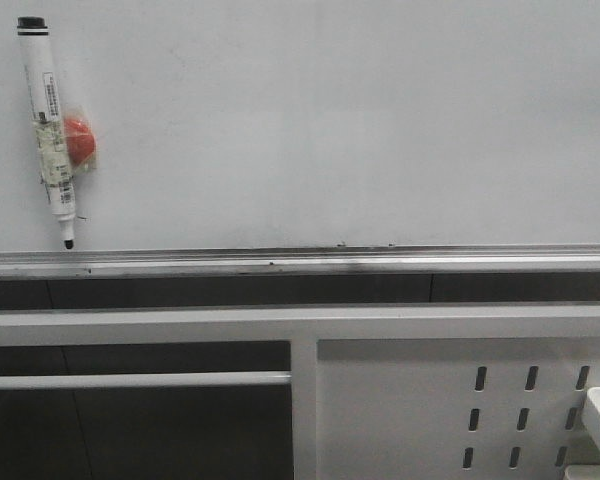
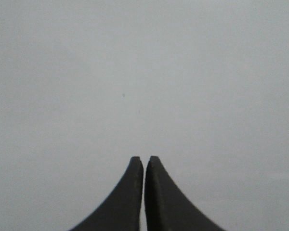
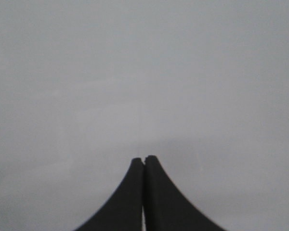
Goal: Write number 1 on whiteboard
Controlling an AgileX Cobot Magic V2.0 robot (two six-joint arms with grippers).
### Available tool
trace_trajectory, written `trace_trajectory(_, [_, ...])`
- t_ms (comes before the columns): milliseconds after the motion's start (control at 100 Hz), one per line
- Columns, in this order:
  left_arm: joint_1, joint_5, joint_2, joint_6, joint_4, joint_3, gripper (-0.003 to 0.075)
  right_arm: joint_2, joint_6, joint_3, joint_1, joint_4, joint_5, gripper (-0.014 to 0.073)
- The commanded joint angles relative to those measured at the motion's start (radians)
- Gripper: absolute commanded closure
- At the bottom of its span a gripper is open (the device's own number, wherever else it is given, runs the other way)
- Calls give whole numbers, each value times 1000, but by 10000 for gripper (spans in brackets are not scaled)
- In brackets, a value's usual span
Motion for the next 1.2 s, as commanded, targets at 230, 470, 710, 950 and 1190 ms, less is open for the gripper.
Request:
trace_trajectory(230, [-2,13,73,-10,0,-39,723,123,5,-81,-5,6,-86,663])
trace_trajectory(470, [-62,21,201,-10,1,-27,404,182,5,-81,-5,18,-24,663])
trace_trajectory(710, [-190,-30,389,-10,-31,-20,347,191,5,-81,-5,50,-106,663])
trace_trajectory(950, [-387,-307,564,-10,-31,110,353,191,-41,-81,-5,48,-18,663])
trace_trajectory(1190, [-532,-557,727,-10,-51,217,353,191,-75,-81,-5,45,-8,663])
